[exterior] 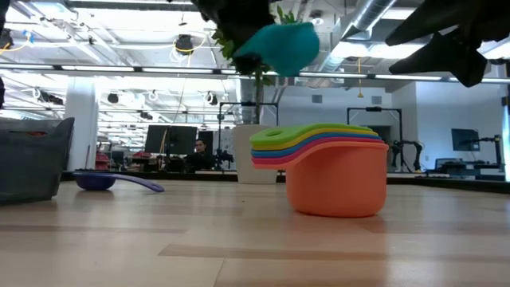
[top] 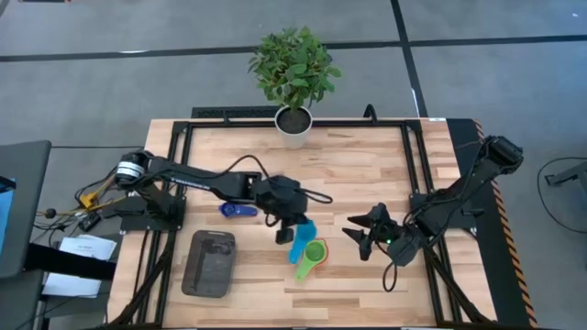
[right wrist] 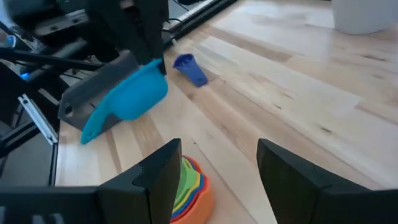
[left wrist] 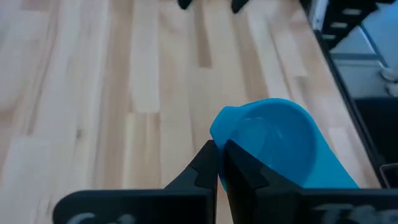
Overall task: Nest measuring cups in basket
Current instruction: Stack the light blue measuring cup on top of the green measuring cup
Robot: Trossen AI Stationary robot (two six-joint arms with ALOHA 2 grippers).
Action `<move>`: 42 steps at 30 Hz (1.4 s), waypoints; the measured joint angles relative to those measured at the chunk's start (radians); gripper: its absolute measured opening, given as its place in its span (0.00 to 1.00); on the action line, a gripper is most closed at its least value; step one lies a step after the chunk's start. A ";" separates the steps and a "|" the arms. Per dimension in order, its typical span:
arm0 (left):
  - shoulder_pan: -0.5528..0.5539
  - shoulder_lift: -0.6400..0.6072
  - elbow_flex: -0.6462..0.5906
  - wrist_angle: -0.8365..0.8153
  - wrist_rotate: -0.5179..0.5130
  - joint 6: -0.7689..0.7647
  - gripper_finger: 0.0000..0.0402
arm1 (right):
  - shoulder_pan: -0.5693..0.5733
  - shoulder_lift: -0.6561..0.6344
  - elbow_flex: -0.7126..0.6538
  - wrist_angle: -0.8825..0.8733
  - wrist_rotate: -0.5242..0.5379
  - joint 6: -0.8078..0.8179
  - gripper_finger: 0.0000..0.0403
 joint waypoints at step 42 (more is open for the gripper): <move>-0.040 0.244 0.055 0.115 0.121 -0.036 0.05 | 0.019 0.001 0.015 0.038 -0.026 -0.001 0.58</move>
